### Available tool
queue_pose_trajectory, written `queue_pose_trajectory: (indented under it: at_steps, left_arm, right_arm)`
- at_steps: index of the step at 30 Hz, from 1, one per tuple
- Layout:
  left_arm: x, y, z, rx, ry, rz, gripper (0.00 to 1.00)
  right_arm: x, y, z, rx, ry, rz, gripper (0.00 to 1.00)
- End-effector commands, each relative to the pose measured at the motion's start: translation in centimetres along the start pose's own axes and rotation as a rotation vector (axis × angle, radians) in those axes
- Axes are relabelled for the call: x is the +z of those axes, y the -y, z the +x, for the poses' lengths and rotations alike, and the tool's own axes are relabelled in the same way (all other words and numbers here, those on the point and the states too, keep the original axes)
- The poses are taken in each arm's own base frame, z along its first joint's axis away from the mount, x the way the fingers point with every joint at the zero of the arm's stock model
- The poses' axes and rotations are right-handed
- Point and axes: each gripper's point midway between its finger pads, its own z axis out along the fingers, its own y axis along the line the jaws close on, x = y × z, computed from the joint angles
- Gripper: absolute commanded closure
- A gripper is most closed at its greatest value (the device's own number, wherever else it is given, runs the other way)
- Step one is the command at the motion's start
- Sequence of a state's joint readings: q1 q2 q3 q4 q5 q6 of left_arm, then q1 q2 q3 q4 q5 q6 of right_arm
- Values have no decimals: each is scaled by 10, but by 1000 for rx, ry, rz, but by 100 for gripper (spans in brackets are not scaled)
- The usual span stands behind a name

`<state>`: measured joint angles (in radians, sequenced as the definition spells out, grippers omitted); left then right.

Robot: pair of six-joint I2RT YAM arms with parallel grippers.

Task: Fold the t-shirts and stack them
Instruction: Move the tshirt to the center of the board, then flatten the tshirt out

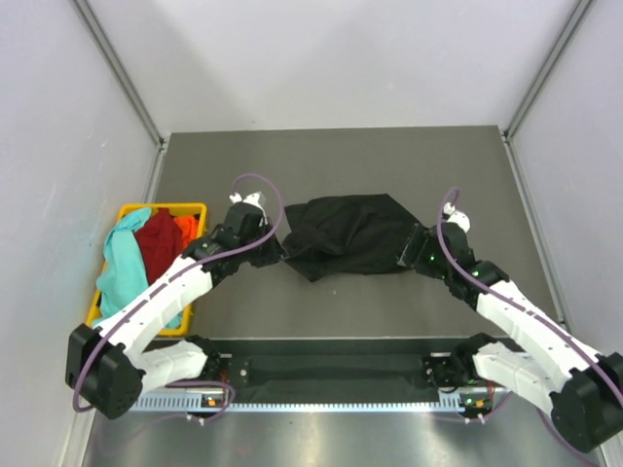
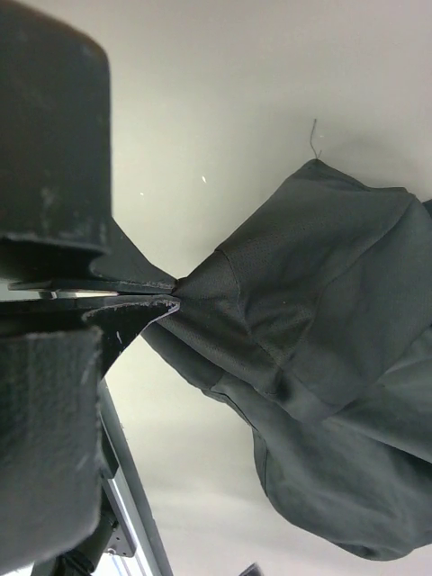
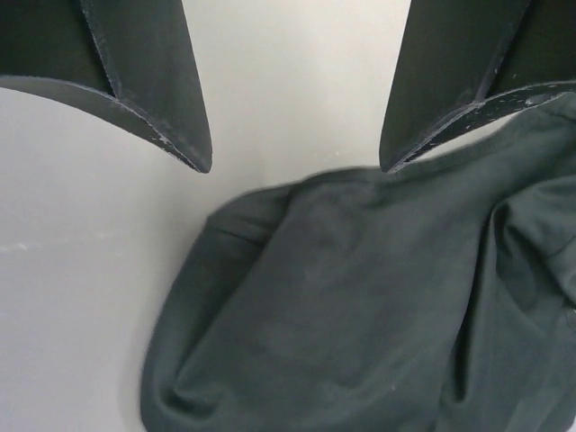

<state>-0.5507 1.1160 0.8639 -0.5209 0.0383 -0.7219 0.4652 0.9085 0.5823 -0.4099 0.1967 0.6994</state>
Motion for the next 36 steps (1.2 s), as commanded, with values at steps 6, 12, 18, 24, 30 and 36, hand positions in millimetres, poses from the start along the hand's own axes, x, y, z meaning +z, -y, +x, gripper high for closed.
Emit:
queue_pose_trajectory:
  at_steps: [6,12,18,24,30,36]
  left_arm:
    - [-13,34,-28,13,82,121,100]
    - [-16,36,-34,-4,102,120,100]
    - [-27,42,-49,-5,139,110,100]
    - [-92,51,-100,54,301,35,100]
    - [-190,73,-147,39,518,85,100]
    - [-204,102,-153,74,524,212,100]
  right_arm:
    - [39,-24,1,57,7,-104,23]
    - [64,-20,6,35,17,-101,31]
    - [76,-27,-10,18,64,-133,77]
    - [24,-67,-41,-60,31,-257,100]
    - [-91,-111,-93,-15,157,-494,100]
    - [-130,-116,-89,30,158,-588,100]
